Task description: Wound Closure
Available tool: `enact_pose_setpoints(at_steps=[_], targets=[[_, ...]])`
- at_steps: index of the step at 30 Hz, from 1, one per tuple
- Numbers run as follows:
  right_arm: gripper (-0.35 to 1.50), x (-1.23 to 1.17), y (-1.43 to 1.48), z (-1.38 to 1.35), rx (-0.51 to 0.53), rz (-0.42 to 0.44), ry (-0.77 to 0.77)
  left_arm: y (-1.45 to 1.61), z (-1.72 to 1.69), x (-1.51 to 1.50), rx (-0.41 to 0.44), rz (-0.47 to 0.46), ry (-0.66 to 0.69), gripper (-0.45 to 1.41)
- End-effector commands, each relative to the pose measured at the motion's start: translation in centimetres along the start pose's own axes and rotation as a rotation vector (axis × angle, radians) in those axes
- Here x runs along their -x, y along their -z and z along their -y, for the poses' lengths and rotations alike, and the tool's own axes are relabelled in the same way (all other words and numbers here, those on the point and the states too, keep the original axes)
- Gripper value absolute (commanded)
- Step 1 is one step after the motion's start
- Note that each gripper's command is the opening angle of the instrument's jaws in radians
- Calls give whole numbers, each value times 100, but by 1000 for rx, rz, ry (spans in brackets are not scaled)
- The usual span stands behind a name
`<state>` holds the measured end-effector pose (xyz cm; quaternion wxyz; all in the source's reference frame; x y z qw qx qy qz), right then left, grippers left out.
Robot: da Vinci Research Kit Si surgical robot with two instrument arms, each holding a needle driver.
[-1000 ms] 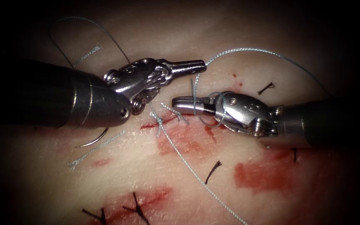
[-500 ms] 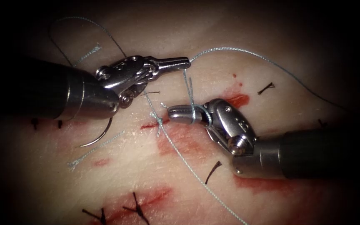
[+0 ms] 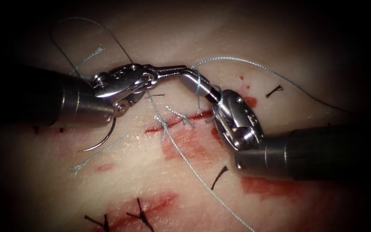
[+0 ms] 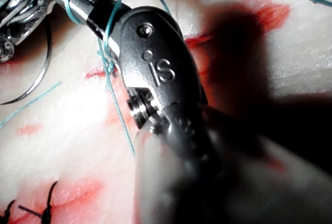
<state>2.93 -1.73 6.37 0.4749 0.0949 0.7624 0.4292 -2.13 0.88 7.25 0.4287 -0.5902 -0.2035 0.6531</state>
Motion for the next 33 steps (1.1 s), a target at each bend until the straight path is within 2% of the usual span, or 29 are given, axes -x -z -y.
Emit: enact_pose_setpoints(at_steps=[1, 7, 15, 17, 18, 23, 25, 33], targets=[[-35, 7, -7, 4, 24, -21, -23, -5, 2, 6, -7, 7, -11, -45], [-35, 1, -12, 5, 120, -122, -99, -4, 1, 14, -47, 60, -62, -45], [-35, 5, -16, 4, 165, -157, -120, -11, -6, 17, -68, 67, -75, -45], [-35, 4, -14, 3, 179, -126, -106, -12, -6, 17, -72, 72, -86, -45], [-35, 0, -10, 1, 209, -90, -86, -12, -6, 17, -69, 73, -86, -45], [-35, -3, 1, -5, 306, -24, -30, -10, -6, 15, -76, 74, -90, -45], [-35, -4, 12, -12, 377, 11, 16, -8, -6, 10, -89, 68, -85, -45], [-35, -3, 22, -17, 465, 37, 71, -7, -6, 8, -103, 62, -81, -45]])
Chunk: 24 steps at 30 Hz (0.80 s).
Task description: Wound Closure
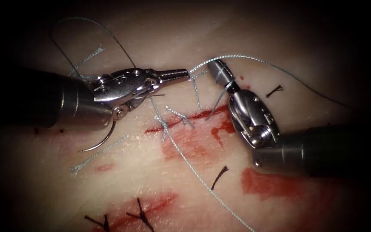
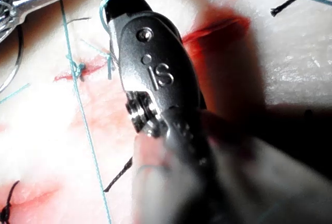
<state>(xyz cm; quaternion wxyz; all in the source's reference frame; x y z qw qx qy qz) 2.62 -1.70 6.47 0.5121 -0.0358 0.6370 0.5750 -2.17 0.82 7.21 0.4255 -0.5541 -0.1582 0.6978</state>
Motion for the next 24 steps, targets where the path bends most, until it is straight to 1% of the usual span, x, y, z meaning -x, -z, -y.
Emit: enact_pose_setpoints(at_steps=[1, 3, 6, 12, 15, 16, 19, 22, 24], targets=[[-35, 9, -2, 1, 11, 2, 9, -6, 0, 4, 0, -1, 1, -45], [-35, 10, 0, -1, 33, 3, 21, -7, -2, 3, 3, 1, -3, -45], [-35, 9, -1, -1, 44, 3, 24, -11, -10, 5, 58, 17, -9, -45], [-35, 9, -2, 1, 45, 1, 2, -18, -17, 20, 130, 40, -51, -45], [-35, 7, -1, 2, 11, 1, 3, -19, -18, 22, 139, 53, -55, -45], [-35, 7, 0, 1, 7, 1, 3, -19, -17, 18, 124, 47, -52, -45], [-35, 5, 2, -1, 12, 2, 9, -16, -13, 9, 109, 40, -68, -45], [-35, 2, 1, -3, 20, 2, 13, -12, -12, 1, 113, 23, -71, -45], [-35, 2, 0, -5, -37, 40, 49, -13, -17, -5, 120, -5, -62, -45]])
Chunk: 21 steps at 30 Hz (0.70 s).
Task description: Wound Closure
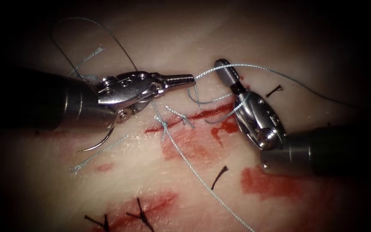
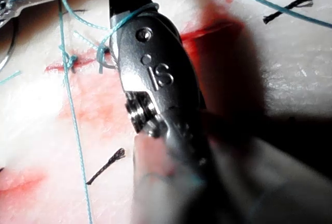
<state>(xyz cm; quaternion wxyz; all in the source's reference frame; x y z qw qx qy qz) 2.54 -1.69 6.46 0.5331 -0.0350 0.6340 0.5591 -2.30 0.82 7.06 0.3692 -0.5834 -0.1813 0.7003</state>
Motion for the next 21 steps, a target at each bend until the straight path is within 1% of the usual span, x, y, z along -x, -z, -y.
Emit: enact_pose_setpoints(at_steps=[1, 4, 5, 9, 11, 14, 18, 19, 20, 21], targets=[[-35, 7, -5, -1, -57, 30, 21, -7, -3, 2, 8, -15, 5, -45], [-35, 15, -8, -1, -166, 80, 85, -14, -12, -7, 47, -52, 14, -45], [-35, 20, -8, 0, -214, 99, 114, -17, -14, -10, 55, -61, 10, -45], [-35, 38, -9, 1, -347, 143, 193, -25, -19, -16, 75, -98, 32, -45], [-35, 46, -9, 2, -449, 180, 220, -28, -15, -16, 83, -111, 49, -45], [-35, 51, -8, 3, -558, 199, 223, -29, -4, -16, 97, -122, 46, -45], [-35, 55, -7, 8, -670, 170, 209, -28, 14, -14, 76, -128, 55, -45], [-35, 57, -8, 13, -717, 135, 192, -30, 22, -11, 67, -132, 69, -45], [-35, 58, -8, 17, -757, 110, 176, -32, 30, -5, 52, -137, 110, -45], [-35, 59, -8, 19, -785, 96, 165, -33, 33, -3, 43, -141, 107, -45]])
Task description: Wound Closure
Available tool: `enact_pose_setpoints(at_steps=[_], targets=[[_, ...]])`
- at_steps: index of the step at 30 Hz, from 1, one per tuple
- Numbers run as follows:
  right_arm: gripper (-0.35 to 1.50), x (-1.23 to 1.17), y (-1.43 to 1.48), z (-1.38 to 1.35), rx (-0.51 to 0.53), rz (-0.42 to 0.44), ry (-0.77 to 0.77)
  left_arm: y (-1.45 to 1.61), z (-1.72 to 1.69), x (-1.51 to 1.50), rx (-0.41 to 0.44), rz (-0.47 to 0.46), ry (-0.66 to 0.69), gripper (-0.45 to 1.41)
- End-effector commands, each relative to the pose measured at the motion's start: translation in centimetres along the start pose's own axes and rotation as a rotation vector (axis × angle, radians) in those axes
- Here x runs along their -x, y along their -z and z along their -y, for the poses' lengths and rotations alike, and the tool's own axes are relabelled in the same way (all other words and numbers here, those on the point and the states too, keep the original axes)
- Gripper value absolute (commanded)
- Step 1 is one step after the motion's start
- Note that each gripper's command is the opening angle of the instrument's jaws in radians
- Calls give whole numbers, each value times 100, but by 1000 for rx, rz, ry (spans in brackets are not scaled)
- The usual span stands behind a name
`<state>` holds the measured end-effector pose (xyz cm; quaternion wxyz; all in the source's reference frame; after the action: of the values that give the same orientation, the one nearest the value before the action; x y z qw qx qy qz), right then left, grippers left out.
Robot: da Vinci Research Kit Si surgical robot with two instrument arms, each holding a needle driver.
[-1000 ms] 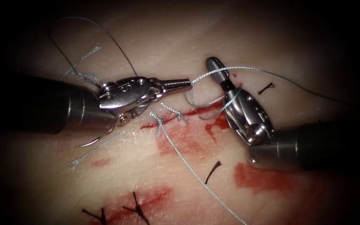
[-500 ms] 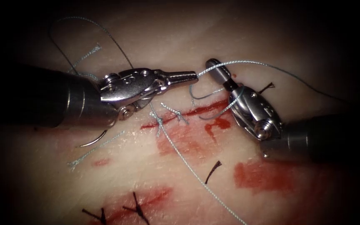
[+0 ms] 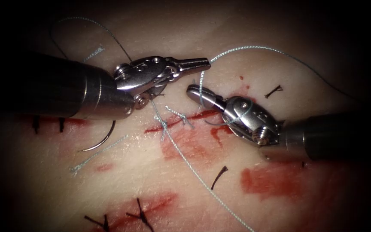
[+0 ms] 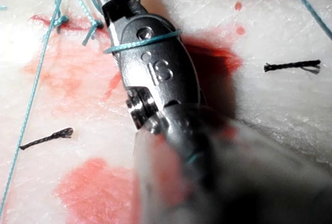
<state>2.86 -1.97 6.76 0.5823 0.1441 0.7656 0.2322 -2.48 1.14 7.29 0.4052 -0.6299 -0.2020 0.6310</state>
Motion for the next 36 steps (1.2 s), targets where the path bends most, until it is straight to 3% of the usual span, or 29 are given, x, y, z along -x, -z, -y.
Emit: enact_pose_setpoints(at_steps=[1, 4, 7, 14, 20, 24, 36], targets=[[-35, 7, -11, 7, -48, -30, -11, -5, 11, 12, -17, -6, -11, -45], [-35, 5, -15, 11, -105, -104, -34, -5, 22, 27, -62, 31, -32, -45], [-35, 2, -20, 12, -84, -149, -70, -2, 26, 41, -97, 69, -37, -45], [-35, -2, -24, 5, 190, -174, -128, 6, 23, 57, -132, 115, -41, -45], [-35, 2, -24, -5, 443, -107, -52, 12, 5, 56, -138, 114, -58, -45], [-35, 4, -26, -11, 559, -86, 48, 10, -6, 60, -149, 129, -68, -45], [-35, -5, -21, -21, 759, -106, 132, 19, -6, 55, -163, 144, -113, -45]])
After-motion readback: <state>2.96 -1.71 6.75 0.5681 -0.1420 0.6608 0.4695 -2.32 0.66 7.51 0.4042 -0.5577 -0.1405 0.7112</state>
